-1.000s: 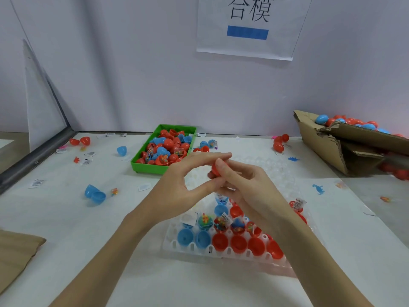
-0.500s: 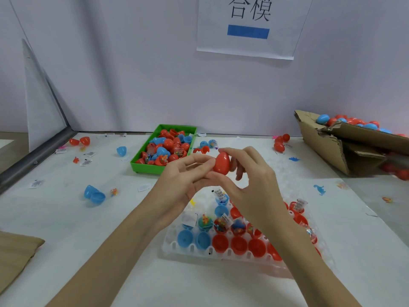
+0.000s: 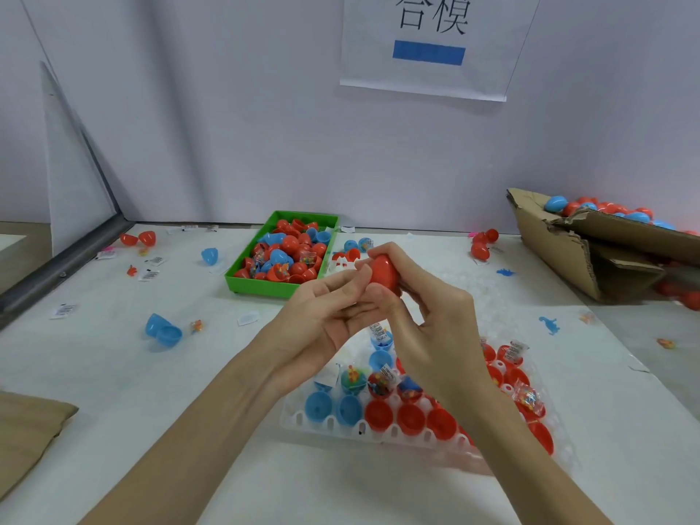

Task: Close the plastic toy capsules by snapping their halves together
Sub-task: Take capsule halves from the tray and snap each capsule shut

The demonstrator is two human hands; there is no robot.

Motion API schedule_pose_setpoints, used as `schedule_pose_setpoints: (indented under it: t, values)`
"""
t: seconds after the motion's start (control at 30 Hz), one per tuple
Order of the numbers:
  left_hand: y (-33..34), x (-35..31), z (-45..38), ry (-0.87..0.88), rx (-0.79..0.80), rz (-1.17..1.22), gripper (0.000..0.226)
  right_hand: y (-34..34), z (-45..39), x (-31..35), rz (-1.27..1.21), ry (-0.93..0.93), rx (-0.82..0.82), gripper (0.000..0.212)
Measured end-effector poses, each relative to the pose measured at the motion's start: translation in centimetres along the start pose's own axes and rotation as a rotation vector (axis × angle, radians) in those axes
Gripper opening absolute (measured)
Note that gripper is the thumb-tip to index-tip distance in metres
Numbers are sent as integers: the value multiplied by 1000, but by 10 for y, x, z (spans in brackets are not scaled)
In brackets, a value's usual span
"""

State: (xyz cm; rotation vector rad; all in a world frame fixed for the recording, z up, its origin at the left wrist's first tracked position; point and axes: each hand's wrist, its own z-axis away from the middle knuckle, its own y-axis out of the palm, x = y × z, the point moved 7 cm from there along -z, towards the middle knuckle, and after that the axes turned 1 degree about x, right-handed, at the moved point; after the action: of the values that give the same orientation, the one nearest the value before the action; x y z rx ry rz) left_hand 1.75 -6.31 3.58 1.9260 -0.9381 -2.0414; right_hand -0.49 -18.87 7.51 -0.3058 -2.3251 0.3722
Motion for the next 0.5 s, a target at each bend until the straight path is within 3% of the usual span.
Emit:
schedule_pose_setpoints:
  t: [0.1,0.33,0.5]
  values:
    - [-2,0,1,23,-3,-17,61,-3,0,2,76,-42,-4,39]
    - [5,5,1,-27,12,-13,40,-8,-3,4,194,-110,-43,42]
    - [11,8,4,-81,83,82,42,-4,-1,3,47,-50,-25,49]
